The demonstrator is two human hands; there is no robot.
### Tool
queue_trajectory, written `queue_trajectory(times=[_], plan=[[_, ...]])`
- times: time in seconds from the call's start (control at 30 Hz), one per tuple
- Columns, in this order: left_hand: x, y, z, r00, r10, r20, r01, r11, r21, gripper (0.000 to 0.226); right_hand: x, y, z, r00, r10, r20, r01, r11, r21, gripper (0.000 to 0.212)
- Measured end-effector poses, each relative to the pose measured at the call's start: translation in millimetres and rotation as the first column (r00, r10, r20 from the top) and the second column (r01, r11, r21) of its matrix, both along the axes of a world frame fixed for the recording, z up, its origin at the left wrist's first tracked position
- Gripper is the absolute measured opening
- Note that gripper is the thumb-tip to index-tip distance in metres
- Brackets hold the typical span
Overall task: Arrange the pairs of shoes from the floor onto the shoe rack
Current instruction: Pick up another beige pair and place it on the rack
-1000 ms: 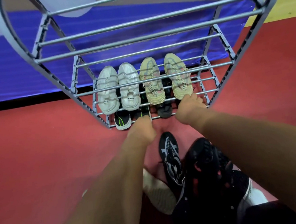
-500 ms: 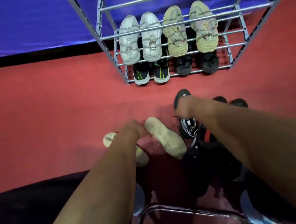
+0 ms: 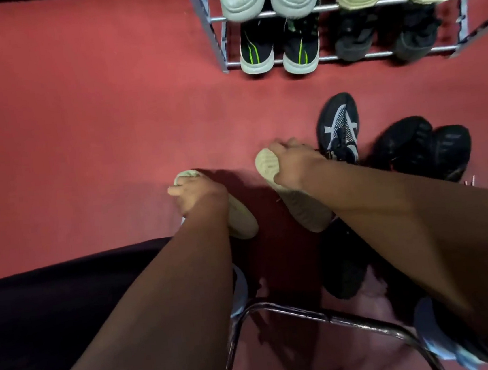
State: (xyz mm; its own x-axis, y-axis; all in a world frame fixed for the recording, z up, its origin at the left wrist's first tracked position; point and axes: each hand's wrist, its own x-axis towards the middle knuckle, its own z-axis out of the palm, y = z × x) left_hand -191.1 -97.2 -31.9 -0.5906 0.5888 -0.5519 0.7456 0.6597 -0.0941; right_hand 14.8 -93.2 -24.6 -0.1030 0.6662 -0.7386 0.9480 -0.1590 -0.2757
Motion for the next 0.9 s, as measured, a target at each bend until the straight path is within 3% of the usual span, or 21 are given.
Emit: queue_trajectory(times=[0.07, 0.17, 0.3, 0.37, 0.4, 0.47, 0.57, 0.63, 0.7, 0.73, 0.77, 0.83, 0.9], plan=[[-12.7, 7.7, -8.3, 1.0, 0.027, -0.011, -0.028, 0.996, -0.084, 0.056, -8.2, 7.4, -9.4, 0.999, 0.035, 0.002, -0.035, 0.999, -0.002, 0.087], [-17.9, 13.3, -24.9, 0.989, -0.138, 0.049, 0.144, 0.975, -0.168, 0.05, -21.2, 17.1, -22.2, 0.996, 0.081, 0.026, -0.081, 0.997, -0.004, 0.09], [-22.7, 30.4, -31.0, 0.981, -0.186, 0.057, 0.19, 0.978, -0.084, 0.048, -33.5, 21.4, -35.6, 0.978, 0.185, 0.095, -0.182, 0.983, -0.037, 0.077], [-15.7, 39.1, -27.3, 0.986, -0.092, 0.141, 0.094, 0.996, -0.008, 0.047, -36.5, 21.2, -40.6, 0.978, 0.164, 0.128, -0.165, 0.986, -0.003, 0.069], [-12.1, 43.2, -24.6, 0.975, 0.059, 0.212, -0.068, 0.997, 0.035, 0.051, -37.3, 21.7, -42.8, 0.981, 0.131, 0.142, -0.136, 0.99, 0.026, 0.064], [-6.5, 49.6, -18.7, 0.895, 0.316, 0.315, -0.374, 0.917, 0.141, 0.072, -35.7, 24.5, -43.3, 0.986, 0.046, 0.163, -0.058, 0.996, 0.072, 0.056], [-6.4, 58.6, -24.1, 0.72, 0.501, 0.48, -0.648, 0.733, 0.206, 0.091, -22.4, 30.8, -35.2, 0.981, -0.079, 0.176, 0.055, 0.989, 0.136, 0.057], [-1.9, 61.0, -21.9, 0.51, 0.589, 0.627, -0.812, 0.571, 0.124, 0.084, -8.4, 35.6, -24.5, 0.976, -0.152, 0.156, 0.121, 0.973, 0.195, 0.062], [6.4, 53.9, -24.0, 0.284, 0.612, 0.738, -0.894, 0.447, -0.026, 0.055, 6.9, 40.6, -9.4, 0.967, -0.213, 0.142, 0.17, 0.948, 0.27, 0.07], [14.0, 47.6, -21.9, 0.227, 0.609, 0.76, -0.879, 0.464, -0.11, 0.042, 14.2, 43.8, -0.3, 0.961, -0.239, 0.138, 0.187, 0.932, 0.309, 0.073], [23.2, 40.3, -18.3, 0.225, 0.613, 0.757, -0.832, 0.526, -0.179, 0.036, 22.0, 46.4, 9.3, 0.958, -0.259, 0.121, 0.203, 0.915, 0.35, 0.075], [43.7, 26.4, -9.0, 0.366, 0.574, 0.733, -0.671, 0.708, -0.219, 0.032, 37.4, 52.3, 31.6, 0.953, -0.295, 0.063, 0.238, 0.864, 0.443, 0.076], [65.5, 12.3, 2.3, 0.511, 0.459, 0.727, -0.409, 0.873, -0.265, 0.028, 50.9, 56.0, 54.6, 0.943, -0.333, -0.023, 0.291, 0.786, 0.545, 0.073]])
